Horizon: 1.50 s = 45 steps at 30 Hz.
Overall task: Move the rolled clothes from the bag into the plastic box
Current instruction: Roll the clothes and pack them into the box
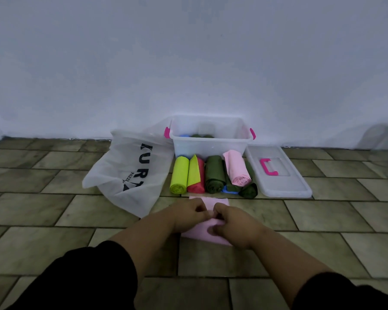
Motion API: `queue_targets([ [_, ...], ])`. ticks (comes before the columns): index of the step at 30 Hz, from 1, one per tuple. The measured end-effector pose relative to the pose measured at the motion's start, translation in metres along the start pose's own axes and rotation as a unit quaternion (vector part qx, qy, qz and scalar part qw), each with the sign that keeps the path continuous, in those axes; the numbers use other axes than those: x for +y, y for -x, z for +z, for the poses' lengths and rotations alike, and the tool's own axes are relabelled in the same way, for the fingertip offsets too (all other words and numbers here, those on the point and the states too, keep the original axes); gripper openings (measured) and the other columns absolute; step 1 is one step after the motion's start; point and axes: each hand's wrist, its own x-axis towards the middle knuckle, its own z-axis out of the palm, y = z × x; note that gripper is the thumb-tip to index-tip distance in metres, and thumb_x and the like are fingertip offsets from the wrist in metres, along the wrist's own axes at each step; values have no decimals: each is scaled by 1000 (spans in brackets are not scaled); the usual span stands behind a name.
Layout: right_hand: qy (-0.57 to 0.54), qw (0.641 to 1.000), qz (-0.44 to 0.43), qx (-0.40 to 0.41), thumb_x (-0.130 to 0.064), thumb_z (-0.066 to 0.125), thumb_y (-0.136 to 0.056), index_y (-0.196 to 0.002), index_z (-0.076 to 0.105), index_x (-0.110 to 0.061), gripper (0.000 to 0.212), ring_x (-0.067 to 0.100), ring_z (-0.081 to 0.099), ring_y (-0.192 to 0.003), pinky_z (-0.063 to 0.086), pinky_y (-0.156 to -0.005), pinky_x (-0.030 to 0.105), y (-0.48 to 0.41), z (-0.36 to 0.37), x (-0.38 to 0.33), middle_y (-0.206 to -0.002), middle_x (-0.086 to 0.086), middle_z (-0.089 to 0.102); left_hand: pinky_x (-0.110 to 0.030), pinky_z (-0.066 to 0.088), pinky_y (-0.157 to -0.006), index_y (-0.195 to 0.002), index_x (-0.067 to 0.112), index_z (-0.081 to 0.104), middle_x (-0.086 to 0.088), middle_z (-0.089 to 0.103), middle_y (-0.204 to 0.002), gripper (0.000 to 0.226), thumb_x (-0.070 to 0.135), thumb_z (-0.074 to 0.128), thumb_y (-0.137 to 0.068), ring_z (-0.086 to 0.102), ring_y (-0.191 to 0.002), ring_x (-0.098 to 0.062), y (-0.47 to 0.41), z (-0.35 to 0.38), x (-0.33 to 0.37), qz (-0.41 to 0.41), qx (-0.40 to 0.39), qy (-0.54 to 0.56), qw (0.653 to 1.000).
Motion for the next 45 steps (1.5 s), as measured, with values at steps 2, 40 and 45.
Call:
queue_targets([
  [2, -8, 1000, 15, 17, -36, 64, -84, -83, 54, -26, 14, 18, 53, -83, 38, -67, 28, -2, 3, 4, -85, -2, 57, -27, 38, -82, -106, 24, 59, 1, 57, -110, 25, 41, 58, -87, 51, -100, -14, 2, 1, -6, 41, 30, -36, 998],
  [40, -427, 900, 82, 12, 3, 62, -81, -103, 60, -14, 28, 26, 63, -98, 52, -72, 36, -33, -56, -16, -106, 12, 69, -42, 52, -89, -124, 29, 48, 0, 56, -114, 48, 19, 69, -82, 58, -99, -20, -34, -38, 46, -26, 262, 405, 875],
  [45, -330, 931, 39, 148, -4, 65, -81, -109, 52, -20, 35, 28, 64, -91, 50, -67, 36, -95, -131, -16, -104, 11, 66, -41, 35, -105, -144, 21, 32, -6, 40, -144, 74, 59, 50, -83, 41, -127, -24, -95, -118, 39, -39, 322, 148, 934],
])
